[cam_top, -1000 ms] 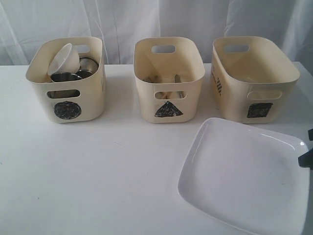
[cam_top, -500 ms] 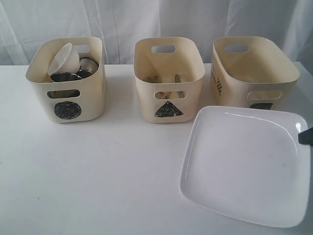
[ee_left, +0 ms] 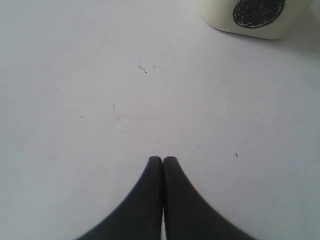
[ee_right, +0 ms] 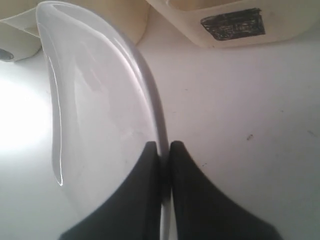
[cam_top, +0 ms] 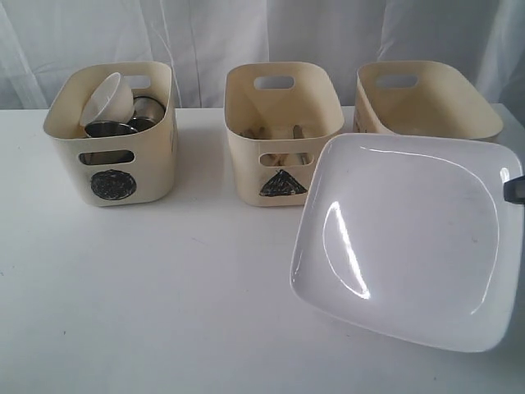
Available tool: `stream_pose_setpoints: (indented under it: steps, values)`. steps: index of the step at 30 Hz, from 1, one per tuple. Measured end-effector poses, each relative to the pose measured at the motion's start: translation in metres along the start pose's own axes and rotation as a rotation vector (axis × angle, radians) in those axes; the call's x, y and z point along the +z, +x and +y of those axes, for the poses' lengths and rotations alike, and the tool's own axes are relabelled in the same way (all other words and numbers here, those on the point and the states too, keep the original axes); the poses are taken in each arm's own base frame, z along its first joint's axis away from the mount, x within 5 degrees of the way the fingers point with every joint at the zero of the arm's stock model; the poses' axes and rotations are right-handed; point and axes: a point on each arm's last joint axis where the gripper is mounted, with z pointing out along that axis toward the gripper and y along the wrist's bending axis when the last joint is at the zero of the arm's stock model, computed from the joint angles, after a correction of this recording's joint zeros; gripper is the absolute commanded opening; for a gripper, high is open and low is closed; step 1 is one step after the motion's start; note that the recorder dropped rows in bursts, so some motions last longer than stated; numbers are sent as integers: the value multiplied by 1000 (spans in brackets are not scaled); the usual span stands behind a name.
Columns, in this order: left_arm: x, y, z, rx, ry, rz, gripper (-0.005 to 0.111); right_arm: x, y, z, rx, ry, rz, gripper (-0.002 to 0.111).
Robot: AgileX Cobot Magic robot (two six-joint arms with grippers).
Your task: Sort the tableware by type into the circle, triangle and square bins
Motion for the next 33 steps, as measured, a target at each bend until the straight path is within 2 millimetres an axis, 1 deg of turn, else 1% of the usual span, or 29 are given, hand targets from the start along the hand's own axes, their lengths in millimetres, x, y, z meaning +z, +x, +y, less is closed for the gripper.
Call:
stream_pose_setpoints:
  steps: [6, 11, 15, 19, 27, 33]
  values:
    - [0, 0, 0, 0, 0, 0, 0, -8, -10, 11, -29, -46, -31, 0]
    - [0, 0, 0, 0, 0, 0, 0, -14, -22, 19, -12, -84, -121, 0]
    - [0, 0, 0, 0, 0, 0, 0, -18, -33, 20, -14, -77, -180, 0]
    - [0, 0, 0, 0, 0, 0, 0, -24, -44, 20, -24, -53, -235, 0]
    - [0, 0, 0, 0, 0, 0, 0, -39, -76, 18, 21, 11, -384, 0]
    - [0, 0, 0, 0, 0, 0, 0, -35, -100, 4, 72, -28, -450, 0]
